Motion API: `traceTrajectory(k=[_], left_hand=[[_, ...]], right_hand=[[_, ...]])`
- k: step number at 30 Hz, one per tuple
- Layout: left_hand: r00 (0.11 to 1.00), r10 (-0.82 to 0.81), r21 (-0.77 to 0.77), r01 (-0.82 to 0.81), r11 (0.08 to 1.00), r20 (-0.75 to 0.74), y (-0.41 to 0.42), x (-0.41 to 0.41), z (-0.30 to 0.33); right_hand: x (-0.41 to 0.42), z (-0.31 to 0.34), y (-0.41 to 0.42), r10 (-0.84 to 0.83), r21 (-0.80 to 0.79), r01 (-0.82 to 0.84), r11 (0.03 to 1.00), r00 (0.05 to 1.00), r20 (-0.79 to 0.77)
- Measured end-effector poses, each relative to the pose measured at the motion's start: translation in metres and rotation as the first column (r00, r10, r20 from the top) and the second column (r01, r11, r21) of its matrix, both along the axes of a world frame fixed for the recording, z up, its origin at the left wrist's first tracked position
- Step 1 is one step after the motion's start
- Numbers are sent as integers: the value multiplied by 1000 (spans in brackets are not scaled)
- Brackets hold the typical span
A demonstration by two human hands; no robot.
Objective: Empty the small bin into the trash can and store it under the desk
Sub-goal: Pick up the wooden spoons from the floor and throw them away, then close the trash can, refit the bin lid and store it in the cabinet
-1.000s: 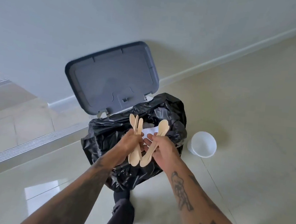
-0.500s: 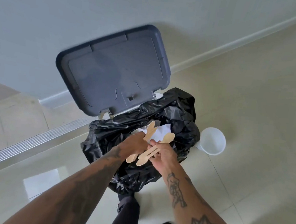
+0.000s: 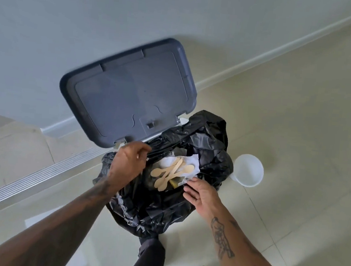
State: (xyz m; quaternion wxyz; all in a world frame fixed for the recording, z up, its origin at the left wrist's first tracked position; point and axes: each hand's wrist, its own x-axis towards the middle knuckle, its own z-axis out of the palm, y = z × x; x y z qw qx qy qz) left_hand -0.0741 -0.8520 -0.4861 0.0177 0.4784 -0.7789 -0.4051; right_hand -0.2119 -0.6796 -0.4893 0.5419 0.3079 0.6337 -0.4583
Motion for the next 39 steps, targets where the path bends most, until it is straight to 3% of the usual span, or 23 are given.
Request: traceTrajectory(k=[1,3,5,6,8,10,12,14,17,19,21,23,28,30,34,39], left_hand=[[995,40,-145,-52,988,-86,-15,5,10],[971,127,-431,-204,879,-201,-54,12,29],[908,336,-534,-418,735,-249,-101,16,42],[850,471,-488,-523,699,-237,-123,16,46],[717,687,-238,-692,682,-114,-159,17,44],[644,765,72,-762,643,-18,-179,18,39],[615,787,163,-773,613,-42,-176,22,39],[549,827,183,-806,563,-125,-164,27,45],[442,863,248,-832,496,-245,-134,35,60],[391,870,269,-840,470,-301,-107,38,73],[313,891,272,-872,407,-330,-78,38,84],[229,907,258,-908,330,-354,-49,35,93],[79,965,190,-973,128,-248,41,28,96],[54,972,175,-980,95,-228,81,25,85],[122,982,33,-991,128,-145,140,20,50],[102,995,85,-991,103,-12,178,18,-5]], right_hand=[[-6,4,0,55,8,-55,998,998,-21],[-19,14,-6,156,47,-152,987,985,-73],[-36,22,-19,246,83,-238,968,962,-114],[-45,25,-29,275,81,-267,960,952,-135],[-60,32,-53,373,95,-361,928,899,-230],[-74,40,-82,471,125,-458,880,808,-355],[-90,47,-116,507,149,-509,848,695,-510],[-110,58,-151,498,193,-513,837,566,-657],[-134,77,-188,412,147,-493,857,486,-771],[-144,85,-197,424,122,-562,818,446,-788],[-148,93,-194,450,80,-621,780,466,-762],[-145,101,-180,444,-3,-625,780,558,-701],[-138,110,-97,478,-40,-639,768,614,-628],[-139,106,-61,522,-13,-687,726,563,-641],[-140,74,-4,593,59,-789,611,408,-694],[-129,13,48,688,144,-823,549,348,-637]])
